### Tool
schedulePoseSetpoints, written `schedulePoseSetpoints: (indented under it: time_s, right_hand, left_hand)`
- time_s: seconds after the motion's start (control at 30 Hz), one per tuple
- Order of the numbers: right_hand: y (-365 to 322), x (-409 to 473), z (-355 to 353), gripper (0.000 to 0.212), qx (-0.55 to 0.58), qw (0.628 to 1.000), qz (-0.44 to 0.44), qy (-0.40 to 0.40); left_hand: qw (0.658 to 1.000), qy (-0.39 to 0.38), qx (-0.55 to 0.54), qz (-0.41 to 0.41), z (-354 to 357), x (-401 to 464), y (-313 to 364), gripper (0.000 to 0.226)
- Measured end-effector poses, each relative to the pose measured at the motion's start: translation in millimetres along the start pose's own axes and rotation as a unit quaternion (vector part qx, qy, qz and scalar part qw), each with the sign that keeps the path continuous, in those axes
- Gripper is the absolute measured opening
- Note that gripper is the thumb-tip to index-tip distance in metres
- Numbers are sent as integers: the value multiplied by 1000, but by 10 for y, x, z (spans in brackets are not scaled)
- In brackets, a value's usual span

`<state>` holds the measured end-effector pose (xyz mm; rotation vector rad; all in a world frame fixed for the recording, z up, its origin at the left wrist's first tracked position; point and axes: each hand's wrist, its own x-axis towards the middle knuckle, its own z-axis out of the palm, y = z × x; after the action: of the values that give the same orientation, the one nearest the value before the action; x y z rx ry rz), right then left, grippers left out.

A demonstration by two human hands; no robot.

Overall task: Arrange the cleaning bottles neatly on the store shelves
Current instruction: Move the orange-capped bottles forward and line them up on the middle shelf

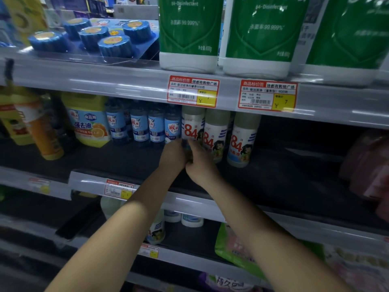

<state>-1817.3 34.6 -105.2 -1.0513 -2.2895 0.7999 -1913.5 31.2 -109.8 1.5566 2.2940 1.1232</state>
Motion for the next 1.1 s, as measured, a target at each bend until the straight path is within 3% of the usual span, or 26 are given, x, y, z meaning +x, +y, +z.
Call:
schedulePoseSetpoints:
  time_s: [0.5, 0.7, 0.83, 0.93, 1.1]
  right_hand:
    - [4, -74, 35, 81, -1, 997, -16, -72]
    - [-130, -441, 155, 70, -35, 989, -139, -34]
    - [-32, -856, 486, 59, -1, 975, -220, -10]
    - [176, -1039, 811, 42, -18, 969, -244, 22]
    - [604, -1118, 1238, 35, 8, 991, -129, -30]
  left_hand:
    - [998, -57, 26, 30, -77, -207, -58, 23]
    - [990, 79, -44, 105, -350, -680, -276, 33]
    - [976, 193, -74, 69, -456, -1222, -581, 30]
    - [970, 228, -82, 6, -359, -1525, -842, 23]
    - [975, 152, -97, -128, 70, -1738, -1318, 26]
